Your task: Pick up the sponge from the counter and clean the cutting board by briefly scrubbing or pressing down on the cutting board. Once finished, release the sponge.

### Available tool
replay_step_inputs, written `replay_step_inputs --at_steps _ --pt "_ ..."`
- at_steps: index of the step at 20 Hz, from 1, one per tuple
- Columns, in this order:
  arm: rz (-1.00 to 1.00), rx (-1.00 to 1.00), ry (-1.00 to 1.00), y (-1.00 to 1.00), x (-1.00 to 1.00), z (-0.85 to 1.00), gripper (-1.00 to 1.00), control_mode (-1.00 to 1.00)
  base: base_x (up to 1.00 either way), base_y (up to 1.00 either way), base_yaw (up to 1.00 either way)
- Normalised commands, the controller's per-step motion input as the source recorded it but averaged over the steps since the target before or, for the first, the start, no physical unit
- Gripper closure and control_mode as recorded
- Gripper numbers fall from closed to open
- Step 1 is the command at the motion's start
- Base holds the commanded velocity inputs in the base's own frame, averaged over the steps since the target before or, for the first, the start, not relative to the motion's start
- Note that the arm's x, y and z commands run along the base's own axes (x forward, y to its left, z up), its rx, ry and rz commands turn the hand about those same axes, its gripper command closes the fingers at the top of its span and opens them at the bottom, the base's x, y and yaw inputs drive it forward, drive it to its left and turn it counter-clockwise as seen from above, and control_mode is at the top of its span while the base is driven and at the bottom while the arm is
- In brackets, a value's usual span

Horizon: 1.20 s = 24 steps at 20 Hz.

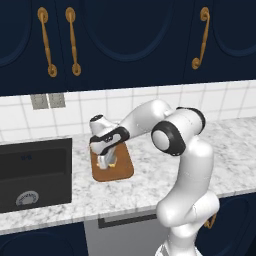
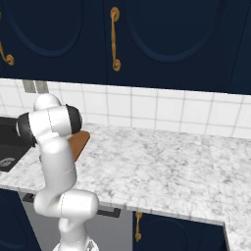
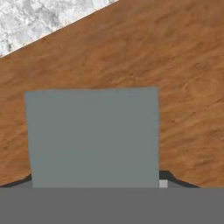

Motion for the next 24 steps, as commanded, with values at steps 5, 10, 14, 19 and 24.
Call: replay_step_inputs --at_steps 5,10,14,19,24 --pt "0.00 0.00 -0.01 0.41 0.00 -0.13 1.00 -1.00 0.00 0.00 0.00" --pt "0.01 -0.02 -0.09 -0.30 -0.02 -0.48 1.00 -1.00 0.00 0.00 0.00" --pt "0.02 0.00 -0.09 -0.76 -0.13 -0.38 1.00 -1.00 0.00 0.00 0.00" --pt "0.01 0.00 -0.07 -0.81 -0.22 -0.08 1.00 -1.00 0.00 0.00 0.00" --pt "0.00 0.00 0.00 -0.74 -0.08 -0.02 1.00 -1.00 0.00 0.00 0.00"
